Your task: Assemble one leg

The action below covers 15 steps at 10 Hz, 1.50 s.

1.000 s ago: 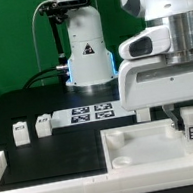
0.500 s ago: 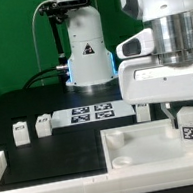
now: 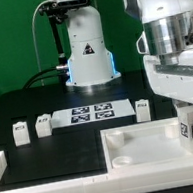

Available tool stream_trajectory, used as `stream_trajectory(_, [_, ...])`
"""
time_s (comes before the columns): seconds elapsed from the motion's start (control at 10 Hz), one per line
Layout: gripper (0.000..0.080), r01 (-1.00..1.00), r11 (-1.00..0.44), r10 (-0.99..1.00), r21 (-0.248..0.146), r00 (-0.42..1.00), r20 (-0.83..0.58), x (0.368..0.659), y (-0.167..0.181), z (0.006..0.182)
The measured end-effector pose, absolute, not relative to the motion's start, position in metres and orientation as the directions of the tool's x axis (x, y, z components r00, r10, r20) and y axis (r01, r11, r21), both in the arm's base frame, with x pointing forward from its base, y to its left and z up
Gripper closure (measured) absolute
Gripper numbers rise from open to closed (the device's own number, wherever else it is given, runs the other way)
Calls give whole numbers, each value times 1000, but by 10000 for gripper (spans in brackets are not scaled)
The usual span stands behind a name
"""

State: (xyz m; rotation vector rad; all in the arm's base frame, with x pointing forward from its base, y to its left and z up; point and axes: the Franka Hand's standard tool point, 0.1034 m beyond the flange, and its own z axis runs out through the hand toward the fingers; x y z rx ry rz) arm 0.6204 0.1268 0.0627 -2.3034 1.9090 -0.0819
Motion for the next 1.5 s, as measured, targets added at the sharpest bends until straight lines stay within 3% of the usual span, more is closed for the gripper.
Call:
stream_trajectory(0.4, [509,-982,147,-983,-122,-131,-127,620,130,62])
stream_trajectory(0.6, [202,-990,51,-993,-133,-36,-114,620,130,61])
stream_trajectory(0.7, [202,-990,45,-993,-133,-30,-113,620,131,61])
stream_trajectory(0.8, [162,-989,-47,-993,-143,62,-98,620,131,61])
stream_trajectory(0.9, [152,-959,-235,-966,-159,249,-69,620,130,61])
stream_trajectory(1.1, [151,-860,-482,-870,-170,492,-25,619,131,61])
stream_trajectory(1.5, [151,-536,-832,-549,-143,833,68,621,130,62])
